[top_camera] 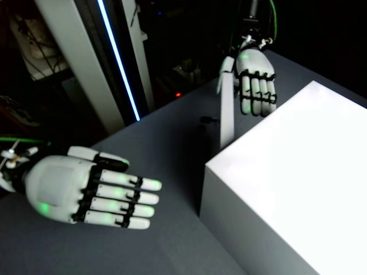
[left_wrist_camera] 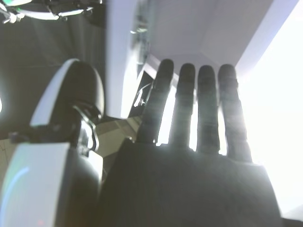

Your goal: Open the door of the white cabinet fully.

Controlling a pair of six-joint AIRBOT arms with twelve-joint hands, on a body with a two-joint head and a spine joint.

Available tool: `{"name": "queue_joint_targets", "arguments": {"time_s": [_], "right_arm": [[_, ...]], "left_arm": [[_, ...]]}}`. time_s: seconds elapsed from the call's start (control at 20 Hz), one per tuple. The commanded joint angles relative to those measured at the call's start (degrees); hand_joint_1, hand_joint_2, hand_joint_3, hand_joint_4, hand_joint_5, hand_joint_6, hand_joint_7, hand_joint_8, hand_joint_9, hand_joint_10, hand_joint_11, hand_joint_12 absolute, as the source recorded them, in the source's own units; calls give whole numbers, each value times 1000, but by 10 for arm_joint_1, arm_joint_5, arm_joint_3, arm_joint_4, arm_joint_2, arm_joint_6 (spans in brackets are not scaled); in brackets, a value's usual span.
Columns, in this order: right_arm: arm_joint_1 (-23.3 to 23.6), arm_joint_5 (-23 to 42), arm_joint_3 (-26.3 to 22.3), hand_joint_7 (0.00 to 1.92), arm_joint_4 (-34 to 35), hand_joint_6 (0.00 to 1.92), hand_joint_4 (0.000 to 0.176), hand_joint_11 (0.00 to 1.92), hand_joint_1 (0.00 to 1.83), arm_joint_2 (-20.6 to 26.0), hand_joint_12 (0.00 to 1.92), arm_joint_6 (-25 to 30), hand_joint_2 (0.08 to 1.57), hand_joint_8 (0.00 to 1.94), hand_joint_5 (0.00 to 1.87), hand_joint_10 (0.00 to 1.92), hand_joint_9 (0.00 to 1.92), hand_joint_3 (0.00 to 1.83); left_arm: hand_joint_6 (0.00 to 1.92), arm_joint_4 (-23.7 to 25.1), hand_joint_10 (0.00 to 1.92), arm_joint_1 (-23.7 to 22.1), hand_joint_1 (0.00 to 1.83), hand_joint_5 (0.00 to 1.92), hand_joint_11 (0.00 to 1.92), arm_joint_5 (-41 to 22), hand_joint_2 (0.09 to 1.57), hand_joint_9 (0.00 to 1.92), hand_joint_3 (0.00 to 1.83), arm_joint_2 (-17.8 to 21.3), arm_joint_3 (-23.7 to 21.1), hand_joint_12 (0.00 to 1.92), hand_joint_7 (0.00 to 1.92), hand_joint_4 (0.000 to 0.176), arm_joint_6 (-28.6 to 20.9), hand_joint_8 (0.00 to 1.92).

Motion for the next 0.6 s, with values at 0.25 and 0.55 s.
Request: {"name": "queue_joint_targets", "arguments": {"time_s": [0.25, 0.55], "right_arm": [[7, 69, 2, 240, 16, 0, 0, 194, 600, 2, 8, 7, 1369, 0, 254, 0, 212, 0], [7, 69, 3, 244, 16, 0, 0, 218, 575, 1, 16, 7, 1377, 1, 251, 4, 225, 3]], "left_arm": [[13, 51, 2, -28, 130, 109, 96, -42, 1440, 58, 0, -16, 5, 95, 65, 0, -24, 4], [5, 80, 1, -46, 92, 104, 76, -21, 1456, 62, 1, -29, 11, 80, 70, 0, -40, 1]]}}
